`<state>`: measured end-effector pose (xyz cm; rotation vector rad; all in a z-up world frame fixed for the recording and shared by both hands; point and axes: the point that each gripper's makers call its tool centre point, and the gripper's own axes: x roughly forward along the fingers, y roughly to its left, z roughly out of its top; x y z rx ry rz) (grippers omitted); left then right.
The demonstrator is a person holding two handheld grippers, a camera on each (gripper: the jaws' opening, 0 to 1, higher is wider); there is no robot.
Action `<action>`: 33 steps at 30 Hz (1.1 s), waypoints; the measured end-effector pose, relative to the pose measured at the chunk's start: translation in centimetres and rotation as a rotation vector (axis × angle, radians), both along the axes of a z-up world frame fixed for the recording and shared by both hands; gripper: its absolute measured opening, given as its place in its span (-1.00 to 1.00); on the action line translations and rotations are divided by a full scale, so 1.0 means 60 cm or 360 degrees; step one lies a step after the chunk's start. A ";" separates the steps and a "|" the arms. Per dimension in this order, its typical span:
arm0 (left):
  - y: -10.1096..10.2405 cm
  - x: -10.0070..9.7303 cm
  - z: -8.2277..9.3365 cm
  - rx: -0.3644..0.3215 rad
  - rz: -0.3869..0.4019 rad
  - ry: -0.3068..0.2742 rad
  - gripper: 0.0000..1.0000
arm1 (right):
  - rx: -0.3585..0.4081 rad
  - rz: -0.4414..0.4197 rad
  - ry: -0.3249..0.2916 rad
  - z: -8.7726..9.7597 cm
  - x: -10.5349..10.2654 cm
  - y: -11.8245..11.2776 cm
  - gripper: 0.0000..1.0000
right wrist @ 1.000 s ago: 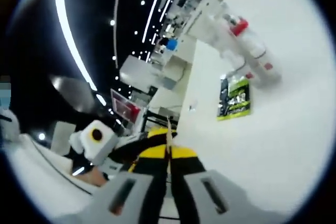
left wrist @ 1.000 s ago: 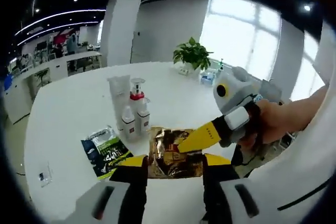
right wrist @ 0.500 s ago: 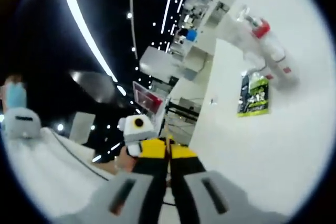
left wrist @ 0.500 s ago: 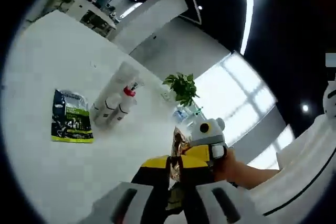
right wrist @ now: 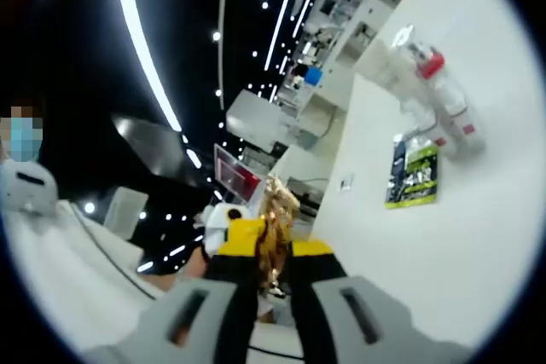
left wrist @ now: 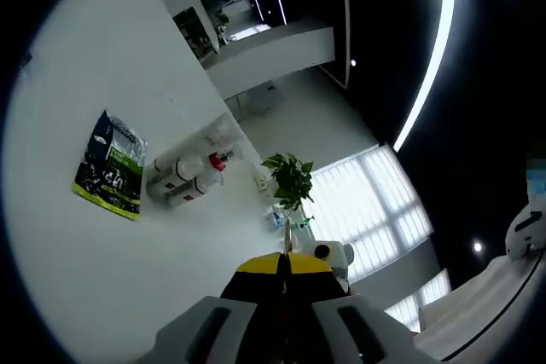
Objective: Arrange the skincare products in the storage area until every visible bottle or jar stands upright without overlapping.
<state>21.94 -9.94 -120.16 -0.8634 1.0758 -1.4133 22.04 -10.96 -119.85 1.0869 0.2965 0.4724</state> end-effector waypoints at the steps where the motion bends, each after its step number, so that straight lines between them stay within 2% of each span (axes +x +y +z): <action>1: 0.000 -0.004 0.001 -0.0005 -0.0005 -0.0003 -1.00 | 0.0014 -0.0036 0.0008 -0.001 0.004 -0.005 -0.79; 2: 0.000 -0.007 0.001 -0.0006 -0.0008 -0.0009 -1.00 | 0.0026 -0.0094 0.0012 -0.003 0.010 -0.014 -0.82; 5: 0.001 -0.010 -0.010 0.0023 -0.0004 -0.0003 -1.00 | 0.0034 -0.0106 0.0001 0.000 0.012 -0.021 -0.99; 7: -0.002 -0.014 -0.005 -0.0012 0.0003 0.0048 -1.00 | 0.0015 -0.0101 -0.0015 0.005 0.013 -0.023 -1.00; 11: -0.001 -0.016 -0.004 0.0003 -0.0015 0.0021 -1.00 | 0.0038 -0.0073 -0.0017 0.005 0.010 -0.022 -1.00; 14: 0.002 -0.004 -0.005 0.0003 0.0030 0.0035 -1.00 | 0.0097 -0.0090 0.0011 0.000 0.018 -0.025 -0.92; 15: 0.002 0.014 -0.002 -0.0016 0.0125 0.0075 -1.00 | 0.0084 -0.0089 0.0024 -0.002 0.019 -0.026 -0.91; 16: 0.003 0.021 0.001 -0.0033 0.0158 0.0105 -1.00 | 0.0055 -0.0087 0.0032 -0.004 0.020 -0.026 -0.91; 17: 0.007 0.025 -0.003 -0.0026 0.0155 0.0122 -1.00 | 0.0045 -0.0080 0.0034 -0.004 0.020 -0.025 -0.92; 19: 0.009 0.028 -0.005 -0.0011 0.0157 0.0100 -1.00 | 0.0024 -0.0066 0.0057 -0.008 0.019 -0.022 -0.94; 24: 0.012 0.033 -0.010 0.0000 0.0147 0.0083 -1.00 | 0.0058 -0.0028 0.0061 -0.010 0.024 -0.018 -1.00; 25: 0.012 0.034 -0.012 0.0000 0.0139 0.0091 -0.98 | 0.0066 -0.0025 0.0066 -0.010 0.025 -0.018 -1.00; 26: 0.017 0.028 -0.020 0.0053 0.0074 0.0120 -0.96 | 0.0091 -0.0014 0.0075 -0.010 0.028 -0.019 -1.00; 27: 0.020 0.026 -0.024 0.0080 0.0046 0.0098 -0.95 | 0.0100 0.0007 0.0080 -0.008 0.028 -0.018 -1.00; 29: 0.026 0.011 -0.015 0.0051 -0.0068 0.0124 -0.99 | 0.0066 0.0058 0.0100 -0.008 0.026 -0.015 -1.00; 31: 0.030 0.007 -0.017 0.0069 -0.0142 0.0050 -0.99 | 0.0035 0.0102 0.0096 -0.006 0.023 -0.012 -1.00; 32: 0.031 0.008 -0.021 0.0105 -0.0162 -0.0023 -0.99 | 0.0012 0.0109 0.0099 -0.006 0.022 -0.009 -1.00; 33: 0.032 0.008 -0.021 0.0111 -0.0171 -0.0025 -1.00 | -0.0011 0.0105 0.0102 -0.008 0.022 -0.007 -1.00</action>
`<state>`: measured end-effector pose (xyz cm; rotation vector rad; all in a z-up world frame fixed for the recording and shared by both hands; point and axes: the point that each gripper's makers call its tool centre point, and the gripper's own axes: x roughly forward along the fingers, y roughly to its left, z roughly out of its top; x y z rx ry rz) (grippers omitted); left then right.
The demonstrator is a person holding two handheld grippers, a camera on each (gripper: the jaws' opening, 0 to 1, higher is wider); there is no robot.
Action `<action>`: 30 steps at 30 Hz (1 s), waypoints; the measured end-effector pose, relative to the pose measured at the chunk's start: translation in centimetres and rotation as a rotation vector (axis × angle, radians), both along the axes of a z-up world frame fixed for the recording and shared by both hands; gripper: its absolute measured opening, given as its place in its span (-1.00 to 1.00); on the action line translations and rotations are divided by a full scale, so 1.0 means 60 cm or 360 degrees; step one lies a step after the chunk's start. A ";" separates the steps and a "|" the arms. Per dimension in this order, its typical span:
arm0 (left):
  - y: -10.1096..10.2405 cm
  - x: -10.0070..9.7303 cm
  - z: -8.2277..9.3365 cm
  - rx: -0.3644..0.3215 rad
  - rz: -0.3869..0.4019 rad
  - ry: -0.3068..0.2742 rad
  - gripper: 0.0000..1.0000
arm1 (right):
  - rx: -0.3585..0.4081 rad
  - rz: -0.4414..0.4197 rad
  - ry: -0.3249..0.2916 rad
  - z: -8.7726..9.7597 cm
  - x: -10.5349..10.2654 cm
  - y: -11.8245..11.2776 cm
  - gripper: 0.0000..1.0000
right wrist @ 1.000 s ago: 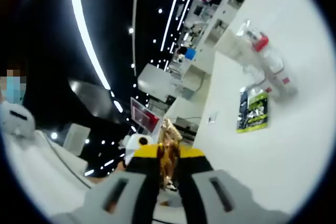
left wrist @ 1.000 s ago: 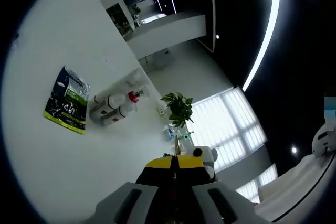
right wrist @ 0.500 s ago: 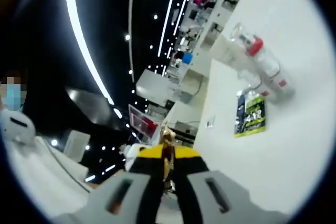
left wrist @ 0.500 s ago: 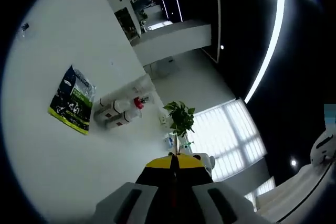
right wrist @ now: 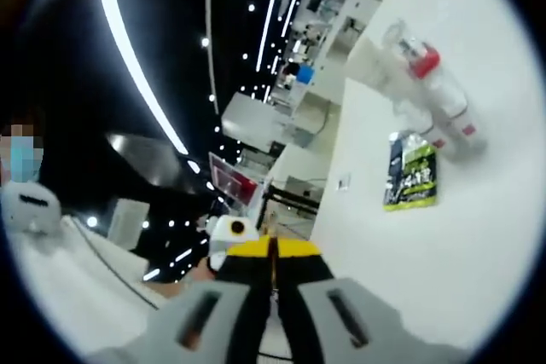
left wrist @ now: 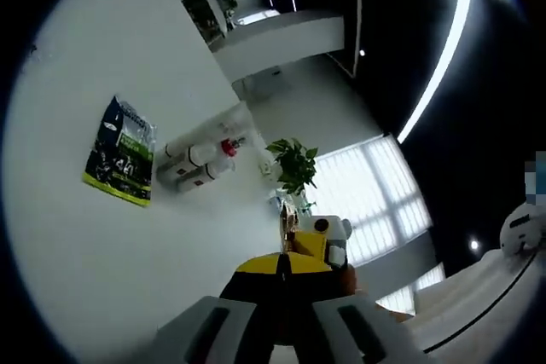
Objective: Arrange the skincare products in the storage area until every visible bottle or jar stands upright without overlapping.
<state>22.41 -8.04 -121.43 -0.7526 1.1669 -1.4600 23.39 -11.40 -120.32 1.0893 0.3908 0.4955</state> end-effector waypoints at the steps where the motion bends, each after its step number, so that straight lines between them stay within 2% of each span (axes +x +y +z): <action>1: -0.001 0.002 0.003 -0.0005 0.0005 0.0021 -1.00 | 0.0004 -0.0004 -0.0003 0.000 0.001 0.001 -1.00; 3: 0.001 0.012 0.001 -0.0015 0.0022 0.0022 -1.00 | 0.0012 -0.0013 -0.0021 0.002 0.004 0.001 -1.00; 6: -0.001 0.023 -0.004 -0.0003 0.0074 0.0063 -1.00 | -0.0086 -0.0046 -0.0033 -0.005 0.014 -0.004 -0.94; 8: -0.002 0.028 -0.006 0.0000 0.0086 0.0076 -1.00 | -0.0137 -0.0056 -0.0051 0.000 0.013 -0.003 -0.77; 12: 0.003 0.046 -0.005 0.0016 0.0089 0.0041 -1.00 | -0.0214 -0.0057 -0.0054 -0.006 0.005 -0.003 -0.73; 13: 0.005 0.052 -0.005 0.0016 0.0099 0.0042 -1.00 | -0.0252 -0.0072 -0.0068 -0.008 0.006 -0.005 -0.69; 15: 0.009 0.067 -0.007 0.0017 0.0123 0.0038 -1.00 | -0.0339 -0.0131 -0.0066 -0.013 0.010 -0.014 -0.46; 17: 0.017 0.094 -0.025 0.0088 0.0171 0.0016 -1.00 | -0.0462 -0.0155 -0.0077 -0.017 0.013 -0.021 -0.32; 19: 0.024 0.109 -0.040 0.0151 0.0180 0.0008 -1.00 | -0.0545 -0.0160 -0.0092 -0.016 0.014 -0.023 -0.18; 20: 0.027 0.120 -0.052 0.0195 0.0190 0.0015 -1.00 | -0.0623 -0.0191 -0.0091 -0.017 0.014 -0.029 -0.04; 22: 0.031 0.132 -0.065 0.0237 0.0189 0.0029 -1.00 | -0.0701 -0.0225 -0.0100 -0.018 0.013 -0.035 0.13; 25: 0.037 0.164 -0.085 0.0311 0.0244 0.0048 -1.00 | -0.0708 -0.0224 -0.0075 -0.028 0.005 -0.033 0.19; 27: 0.036 0.183 -0.093 0.0312 0.0260 0.0051 -1.00 | -0.0715 -0.0230 -0.0031 -0.038 0.001 -0.037 0.24; 30: 0.035 0.210 -0.122 0.0382 0.0281 0.0047 -1.00 | -0.0750 -0.0256 -0.0031 -0.033 -0.008 -0.042 0.30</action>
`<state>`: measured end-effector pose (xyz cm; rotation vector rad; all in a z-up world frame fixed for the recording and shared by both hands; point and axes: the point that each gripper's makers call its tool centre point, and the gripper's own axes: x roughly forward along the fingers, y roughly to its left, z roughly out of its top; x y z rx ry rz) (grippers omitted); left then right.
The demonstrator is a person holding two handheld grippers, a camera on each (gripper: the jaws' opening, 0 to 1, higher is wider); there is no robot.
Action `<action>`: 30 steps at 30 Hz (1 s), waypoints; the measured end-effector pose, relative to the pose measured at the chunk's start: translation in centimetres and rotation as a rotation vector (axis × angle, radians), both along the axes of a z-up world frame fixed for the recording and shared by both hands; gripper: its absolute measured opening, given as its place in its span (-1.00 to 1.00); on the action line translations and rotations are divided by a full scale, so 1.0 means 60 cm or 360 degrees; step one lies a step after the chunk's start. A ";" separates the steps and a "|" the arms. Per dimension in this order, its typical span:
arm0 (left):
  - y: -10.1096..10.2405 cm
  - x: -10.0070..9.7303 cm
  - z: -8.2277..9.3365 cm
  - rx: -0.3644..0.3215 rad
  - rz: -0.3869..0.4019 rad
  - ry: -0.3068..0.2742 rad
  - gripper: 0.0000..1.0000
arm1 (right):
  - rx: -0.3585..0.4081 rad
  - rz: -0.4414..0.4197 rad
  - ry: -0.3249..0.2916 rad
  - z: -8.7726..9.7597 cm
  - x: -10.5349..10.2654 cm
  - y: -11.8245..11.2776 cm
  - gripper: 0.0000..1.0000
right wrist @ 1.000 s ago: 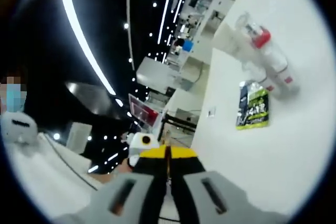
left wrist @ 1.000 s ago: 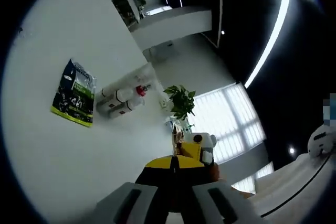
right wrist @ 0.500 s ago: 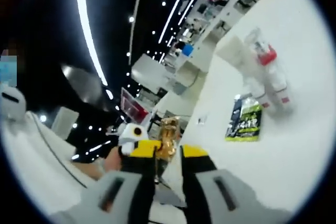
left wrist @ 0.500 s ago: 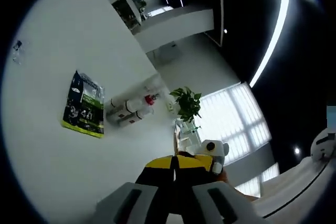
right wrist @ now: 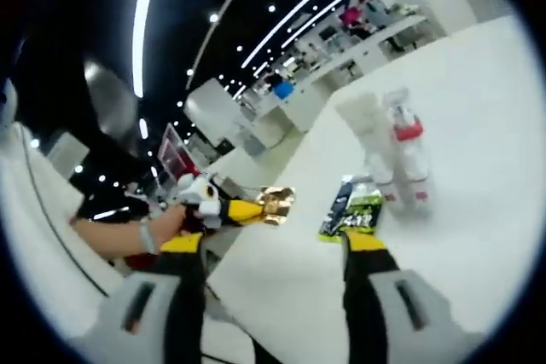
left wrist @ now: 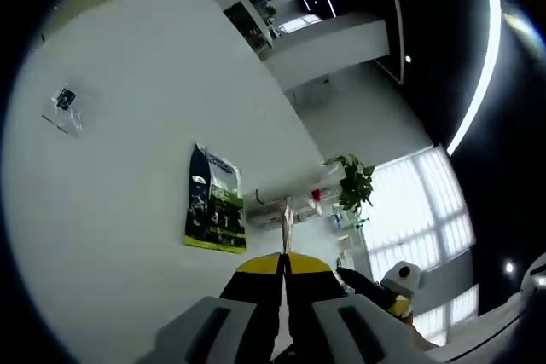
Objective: Arrange the skincare products in the storage area until every visible bottle or jar stands upright without overlapping.
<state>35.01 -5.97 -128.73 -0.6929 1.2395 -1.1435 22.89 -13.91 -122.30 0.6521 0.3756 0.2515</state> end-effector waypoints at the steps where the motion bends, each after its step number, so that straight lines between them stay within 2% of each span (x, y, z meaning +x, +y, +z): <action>1: -0.002 0.011 -0.011 0.0033 0.0033 0.0069 -1.00 | -0.0013 -0.0010 -0.0009 0.003 -0.003 -0.001 0.32; 3: -0.008 0.022 -0.016 0.0026 0.0025 0.0056 -1.00 | -0.0036 -0.0039 0.0002 0.002 -0.011 -0.005 0.37; 6: -0.015 0.049 -0.032 0.0093 0.0020 0.0031 -1.00 | -0.0050 -0.0115 0.0007 -0.007 -0.025 -0.014 0.45; 9: -0.020 0.070 -0.045 0.0143 0.0048 0.0046 -0.99 | 0.0054 -0.0141 0.0053 -0.016 -0.030 -0.013 0.49; 11: -0.021 0.082 -0.055 0.0189 0.0080 0.0058 -0.99 | 0.0018 -0.0125 0.0060 -0.010 -0.033 -0.011 0.50; 12: -0.025 0.090 -0.064 0.0214 0.0077 0.0059 -0.99 | -0.0057 -0.0129 0.0036 -0.003 -0.036 -0.017 0.50; 15: -0.021 0.112 -0.089 0.0325 0.0110 0.0023 -0.99 | -0.0019 -0.0185 0.0044 -0.002 -0.042 -0.027 0.50; 18: -0.023 0.129 -0.101 0.0366 0.0124 0.0016 -0.99 | 0.0012 -0.0212 0.0050 -0.009 -0.043 -0.031 0.50; 20: -0.022 0.139 -0.108 0.0408 0.0130 0.0012 -0.99 | 0.0027 -0.0197 0.0118 -0.016 -0.045 -0.027 0.50; 23: -0.027 0.147 -0.120 0.0454 0.0095 -0.0008 -0.99 | -0.0028 -0.0205 0.0089 -0.003 -0.047 -0.029 0.50; 25: -0.032 0.143 -0.126 0.0487 0.0076 -0.0014 -0.99 | -0.0010 -0.0243 0.0104 -0.006 -0.051 -0.036 0.50; 28: -0.041 0.159 -0.128 0.0488 0.0092 0.0003 -0.99 | 0.0035 -0.0273 0.0118 -0.015 -0.053 -0.040 0.49; 30: -0.046 0.162 -0.127 0.0493 0.0072 0.0003 -0.99 | 0.0035 -0.0257 0.0173 -0.024 -0.053 -0.039 0.49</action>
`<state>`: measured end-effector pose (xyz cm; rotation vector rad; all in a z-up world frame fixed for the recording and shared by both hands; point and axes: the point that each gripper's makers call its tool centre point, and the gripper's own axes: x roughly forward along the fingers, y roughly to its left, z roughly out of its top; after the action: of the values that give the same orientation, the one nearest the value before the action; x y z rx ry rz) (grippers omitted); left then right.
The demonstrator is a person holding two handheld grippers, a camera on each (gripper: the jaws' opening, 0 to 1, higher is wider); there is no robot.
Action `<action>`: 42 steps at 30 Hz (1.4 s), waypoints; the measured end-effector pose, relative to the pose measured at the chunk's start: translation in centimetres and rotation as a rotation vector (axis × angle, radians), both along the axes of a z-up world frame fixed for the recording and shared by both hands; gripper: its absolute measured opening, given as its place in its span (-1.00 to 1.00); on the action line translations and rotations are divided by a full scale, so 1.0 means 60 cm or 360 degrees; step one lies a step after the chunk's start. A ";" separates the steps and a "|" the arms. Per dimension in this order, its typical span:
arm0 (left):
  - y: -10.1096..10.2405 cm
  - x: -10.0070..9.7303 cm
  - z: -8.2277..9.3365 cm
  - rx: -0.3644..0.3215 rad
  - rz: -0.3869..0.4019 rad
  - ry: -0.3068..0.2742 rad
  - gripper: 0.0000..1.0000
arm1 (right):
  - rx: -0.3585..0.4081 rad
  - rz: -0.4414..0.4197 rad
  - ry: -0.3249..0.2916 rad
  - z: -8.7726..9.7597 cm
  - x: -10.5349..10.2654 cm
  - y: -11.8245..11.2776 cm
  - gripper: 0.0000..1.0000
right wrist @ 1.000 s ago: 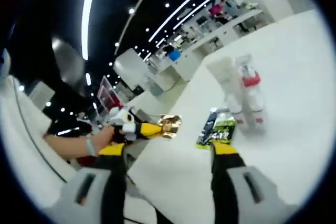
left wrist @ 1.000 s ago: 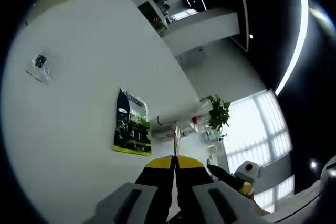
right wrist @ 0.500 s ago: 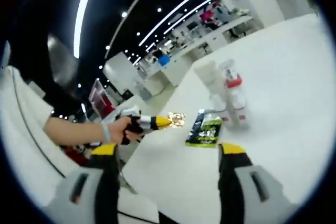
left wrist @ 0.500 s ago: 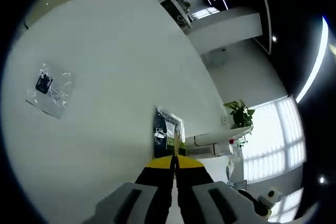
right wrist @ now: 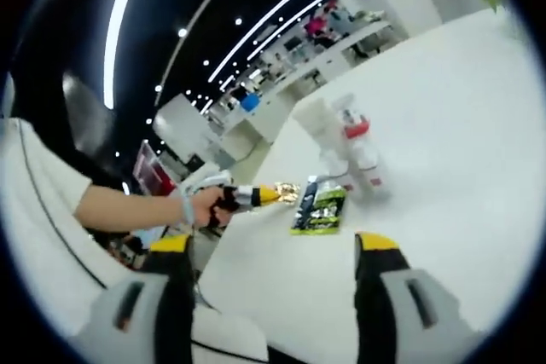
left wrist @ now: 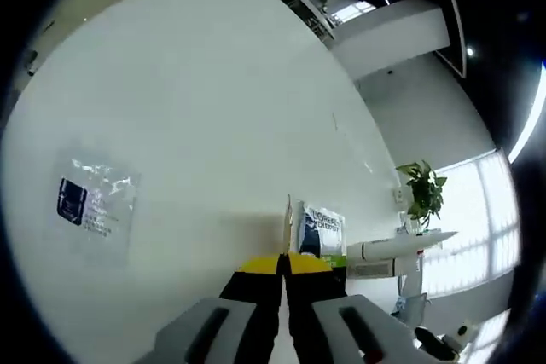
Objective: Arrange the skincare products in the storage area until every visible bottle or jar stands upright without overlapping.
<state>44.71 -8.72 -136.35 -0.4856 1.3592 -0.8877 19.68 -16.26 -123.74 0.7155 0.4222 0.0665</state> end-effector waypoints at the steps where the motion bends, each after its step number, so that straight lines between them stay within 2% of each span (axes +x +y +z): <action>1: -0.003 -0.001 -0.001 0.0016 -0.0030 -0.0006 -0.99 | -0.0023 0.0012 0.0002 0.004 0.002 0.000 0.49; 4: -0.008 0.000 -0.007 0.0053 -0.0087 -0.0021 -0.99 | -0.0063 -0.0002 -0.0032 0.017 0.004 -0.010 0.49; 9: -0.021 0.008 -0.011 0.0059 -0.0095 -0.0013 -0.98 | -0.0025 -0.0061 -0.0020 0.008 0.004 -0.023 0.48; 14: -0.016 0.011 -0.024 0.0143 -0.0154 -0.0037 -0.96 | -0.0013 -0.0078 -0.0014 0.007 0.006 -0.023 0.47; 19: 0.000 0.017 -0.043 0.0275 -0.0250 -0.0127 -0.92 | -0.0006 -0.0099 -0.0009 0.001 0.004 -0.026 0.46; 20: -0.006 0.018 -0.040 0.0245 -0.0241 -0.0127 -0.92 | 0.0000 -0.0100 -0.0007 -0.002 0.004 -0.026 0.46; 22: -0.007 0.025 -0.041 0.0257 -0.0234 -0.0140 -0.91 | 0.0002 -0.0093 -0.0002 -0.004 0.005 -0.025 0.46; 27: -0.003 0.033 -0.043 0.0334 -0.0314 -0.0219 -0.90 | -0.0040 -0.0091 -0.0022 0.008 0.007 -0.029 0.45; 32: -0.001 0.047 -0.048 0.0373 -0.0331 -0.0278 -0.83 | -0.0002 -0.0121 -0.0052 0.005 0.004 -0.029 0.41; 36: 0.002 0.049 -0.045 0.0388 -0.0322 -0.0266 -0.70 | -0.0009 -0.0105 -0.0048 0.010 0.000 -0.020 0.41; 38: 0.010 0.055 -0.041 0.0432 -0.0346 -0.0333 -0.60 | -0.0010 -0.0107 -0.0061 0.017 -0.006 -0.018 0.41; 40: 0.018 0.054 -0.039 0.0461 -0.0335 -0.0362 -0.49 | 0.0009 -0.0106 -0.0071 0.016 -0.011 -0.016 0.41; 42: 0.031 0.062 -0.038 0.0517 -0.0360 -0.0464 -0.42 | -0.0001 -0.0073 -0.0046 0.009 -0.017 -0.012 0.41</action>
<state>48.40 -6.87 -138.64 0.0486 1.2706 -0.8606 18.68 -16.95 -123.18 0.7224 0.3779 0.0334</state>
